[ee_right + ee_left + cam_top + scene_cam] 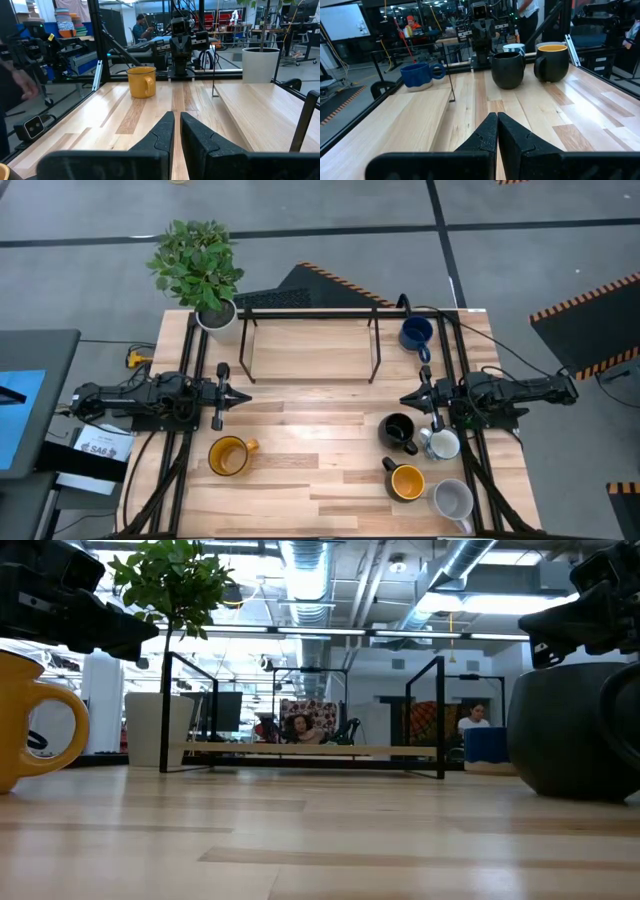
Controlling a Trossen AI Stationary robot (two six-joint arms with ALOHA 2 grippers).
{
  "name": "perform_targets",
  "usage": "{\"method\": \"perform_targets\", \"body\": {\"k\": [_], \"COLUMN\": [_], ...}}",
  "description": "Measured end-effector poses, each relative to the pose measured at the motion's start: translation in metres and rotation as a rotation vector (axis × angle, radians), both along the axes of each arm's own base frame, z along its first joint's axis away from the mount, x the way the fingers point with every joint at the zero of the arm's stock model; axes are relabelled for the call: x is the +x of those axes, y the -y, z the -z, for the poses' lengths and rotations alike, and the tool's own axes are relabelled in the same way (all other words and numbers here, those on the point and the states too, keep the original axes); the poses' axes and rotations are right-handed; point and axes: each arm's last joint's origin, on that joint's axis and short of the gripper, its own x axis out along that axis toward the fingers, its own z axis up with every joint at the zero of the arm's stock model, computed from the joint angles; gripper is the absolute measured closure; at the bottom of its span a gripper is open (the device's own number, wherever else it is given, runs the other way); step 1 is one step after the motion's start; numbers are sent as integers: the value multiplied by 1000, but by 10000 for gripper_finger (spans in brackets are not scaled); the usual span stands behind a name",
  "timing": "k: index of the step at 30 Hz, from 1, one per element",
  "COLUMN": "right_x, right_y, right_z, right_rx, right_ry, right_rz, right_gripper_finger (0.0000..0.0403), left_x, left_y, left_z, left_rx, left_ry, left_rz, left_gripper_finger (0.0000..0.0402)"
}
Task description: Place coffee mugs
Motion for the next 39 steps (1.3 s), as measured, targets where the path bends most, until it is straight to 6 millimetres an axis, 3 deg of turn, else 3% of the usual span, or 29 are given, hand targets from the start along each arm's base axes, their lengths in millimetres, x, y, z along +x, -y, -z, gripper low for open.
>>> {"method": "perform_targets", "body": {"k": [14,17,22,24,27,33,39], "right_x": [0,-5,-35,-43,-39,-16,5], "right_y": [3,4,12,16,22,34,62], "right_z": [-5,-32,-74,-85,-99,-140,-157], "right_rx": [9,122,309,405,549,488,417], "right_ry": [58,334,872,960,841,332,-150], "right_rz": [64,66,130,232,437,798,1089], "right_gripper_finger": [344,344,344,344,344,330,244], "left_x": [0,0,0,0,0,0,0], "left_y": [0,0,0,0,0,0,0], "left_z": [0,0,0,0,0,0,0], "left_rx": [0,0,0,0,0,0,0], "left_ry": [0,0,0,0,0,0,0], "left_rz": [0,0,0,0,0,0,0], "left_gripper_finger": [401,401,401,402,401,401,401]}}
